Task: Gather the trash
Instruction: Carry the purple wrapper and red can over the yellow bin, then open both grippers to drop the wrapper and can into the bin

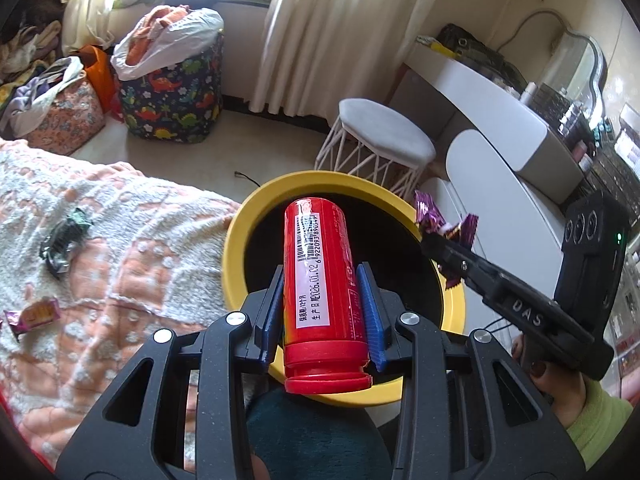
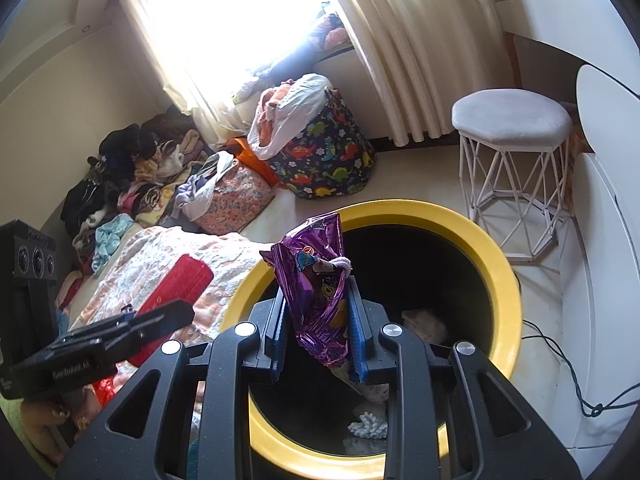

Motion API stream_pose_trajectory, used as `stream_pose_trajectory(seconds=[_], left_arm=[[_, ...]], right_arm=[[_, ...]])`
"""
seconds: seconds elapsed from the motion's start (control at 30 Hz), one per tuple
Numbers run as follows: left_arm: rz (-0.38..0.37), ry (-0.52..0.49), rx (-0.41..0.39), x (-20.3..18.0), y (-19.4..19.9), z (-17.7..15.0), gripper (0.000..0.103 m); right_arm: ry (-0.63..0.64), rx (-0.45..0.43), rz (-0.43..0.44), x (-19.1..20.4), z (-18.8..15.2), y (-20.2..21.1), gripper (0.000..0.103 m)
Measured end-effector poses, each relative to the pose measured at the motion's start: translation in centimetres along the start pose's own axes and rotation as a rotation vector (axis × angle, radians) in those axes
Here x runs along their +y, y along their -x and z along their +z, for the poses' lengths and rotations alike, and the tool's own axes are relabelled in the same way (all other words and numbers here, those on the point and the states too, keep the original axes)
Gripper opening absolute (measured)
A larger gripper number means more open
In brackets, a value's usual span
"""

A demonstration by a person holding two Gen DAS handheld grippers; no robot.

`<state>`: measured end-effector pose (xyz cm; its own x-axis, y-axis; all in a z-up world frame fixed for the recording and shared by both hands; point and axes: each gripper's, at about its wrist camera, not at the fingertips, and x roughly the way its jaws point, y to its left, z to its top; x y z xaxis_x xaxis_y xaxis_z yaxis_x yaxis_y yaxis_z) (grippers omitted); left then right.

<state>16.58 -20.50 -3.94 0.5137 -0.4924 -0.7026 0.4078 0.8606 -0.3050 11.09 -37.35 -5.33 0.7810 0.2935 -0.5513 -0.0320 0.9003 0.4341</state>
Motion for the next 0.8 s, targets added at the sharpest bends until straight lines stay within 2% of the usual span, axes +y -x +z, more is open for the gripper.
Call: stream_pose_trajectory(seconds=[0.8], left_arm=[[-0.034, -0.061, 0.096, -1.7, -3.9, -1.0, 0.028]], right_arm=[[-0.08, 0.023, -0.059, -3.4, -0.5, -1.0, 0.026]])
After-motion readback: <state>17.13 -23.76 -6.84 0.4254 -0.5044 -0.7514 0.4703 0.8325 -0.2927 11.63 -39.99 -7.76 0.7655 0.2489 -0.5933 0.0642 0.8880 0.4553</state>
